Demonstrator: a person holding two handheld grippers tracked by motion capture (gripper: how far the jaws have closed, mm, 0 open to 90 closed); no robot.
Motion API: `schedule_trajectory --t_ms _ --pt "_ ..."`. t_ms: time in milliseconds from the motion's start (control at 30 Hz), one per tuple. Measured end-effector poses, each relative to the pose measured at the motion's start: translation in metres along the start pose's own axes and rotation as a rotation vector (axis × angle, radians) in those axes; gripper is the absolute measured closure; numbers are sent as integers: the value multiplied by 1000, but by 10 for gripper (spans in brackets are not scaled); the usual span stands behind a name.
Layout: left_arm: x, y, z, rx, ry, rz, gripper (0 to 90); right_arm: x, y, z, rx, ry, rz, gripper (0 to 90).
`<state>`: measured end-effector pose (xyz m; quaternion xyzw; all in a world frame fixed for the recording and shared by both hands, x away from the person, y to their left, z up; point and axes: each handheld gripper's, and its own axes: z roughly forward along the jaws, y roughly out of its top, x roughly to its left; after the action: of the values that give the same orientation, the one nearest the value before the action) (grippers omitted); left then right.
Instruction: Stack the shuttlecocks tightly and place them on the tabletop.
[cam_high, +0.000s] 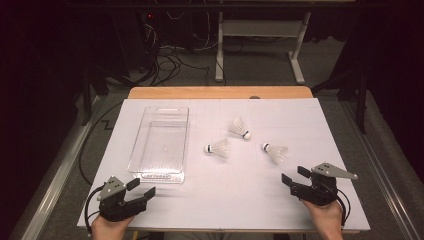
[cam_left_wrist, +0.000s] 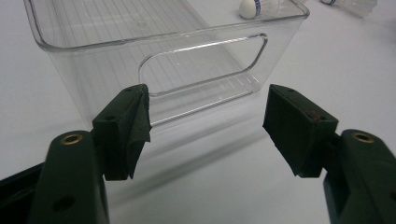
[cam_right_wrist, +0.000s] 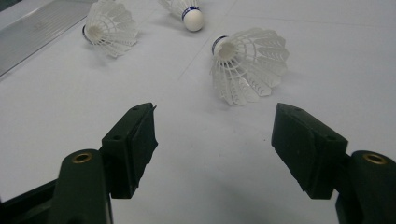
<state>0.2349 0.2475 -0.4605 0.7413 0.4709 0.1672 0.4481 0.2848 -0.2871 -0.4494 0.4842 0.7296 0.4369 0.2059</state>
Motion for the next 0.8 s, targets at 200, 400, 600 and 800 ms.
schedule_trajectory --t_ms 200,400,600,800 --pt "0 0 0 2 -3 0 325 3 7 9 9 2 -5 338" --pt "0 0 0 1 -4 2 325 5 13 19 25 -3 -10 356" --pt "0 0 0 0 -5 2 324 5 16 26 33 -13 -14 369" --pt "0 0 0 -2 -6 3 324 3 18 30 43 -15 -2 383"
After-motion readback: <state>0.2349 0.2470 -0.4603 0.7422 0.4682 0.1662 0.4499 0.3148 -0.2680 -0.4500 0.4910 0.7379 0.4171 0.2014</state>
